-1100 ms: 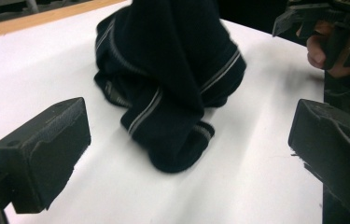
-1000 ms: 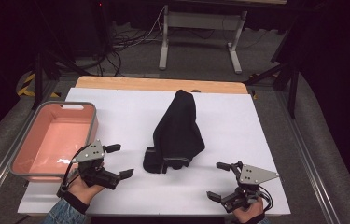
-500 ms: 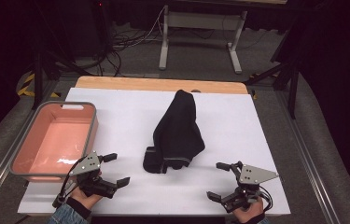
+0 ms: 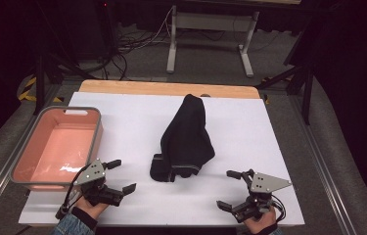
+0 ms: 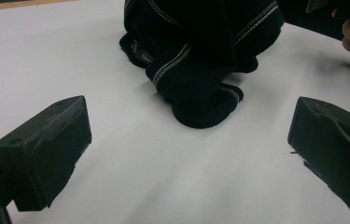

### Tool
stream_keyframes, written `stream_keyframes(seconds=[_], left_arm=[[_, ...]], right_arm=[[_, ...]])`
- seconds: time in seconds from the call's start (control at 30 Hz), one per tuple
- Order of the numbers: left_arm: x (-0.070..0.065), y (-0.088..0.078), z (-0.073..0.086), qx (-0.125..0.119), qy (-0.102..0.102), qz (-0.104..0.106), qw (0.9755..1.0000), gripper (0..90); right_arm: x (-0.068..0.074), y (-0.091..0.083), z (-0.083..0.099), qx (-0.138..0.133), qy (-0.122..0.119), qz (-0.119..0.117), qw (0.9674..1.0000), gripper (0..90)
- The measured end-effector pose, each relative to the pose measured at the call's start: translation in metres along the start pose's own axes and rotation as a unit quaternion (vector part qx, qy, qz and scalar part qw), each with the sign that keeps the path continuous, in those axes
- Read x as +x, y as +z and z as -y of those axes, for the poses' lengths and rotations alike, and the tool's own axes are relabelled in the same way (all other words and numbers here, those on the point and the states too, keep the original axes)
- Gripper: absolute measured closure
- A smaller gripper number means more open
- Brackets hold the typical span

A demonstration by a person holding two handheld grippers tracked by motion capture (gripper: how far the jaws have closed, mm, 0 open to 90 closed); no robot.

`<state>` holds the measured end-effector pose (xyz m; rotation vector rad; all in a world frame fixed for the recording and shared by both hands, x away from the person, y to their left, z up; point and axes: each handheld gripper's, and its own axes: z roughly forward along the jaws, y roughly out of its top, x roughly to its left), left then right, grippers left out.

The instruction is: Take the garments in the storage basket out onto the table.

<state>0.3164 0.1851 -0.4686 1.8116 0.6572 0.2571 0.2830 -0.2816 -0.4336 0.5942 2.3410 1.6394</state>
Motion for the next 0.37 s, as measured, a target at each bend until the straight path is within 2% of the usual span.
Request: stream_keyframes(seconds=[0.37], left_arm=[[-0.0008,0.0007,-0.0001,-0.001,-0.002,0.002,1.0000,0.3]], right_arm=[[-0.0001,-0.0007,0.0001,-0.002,0.001,0.001,1.0000,0.3]])
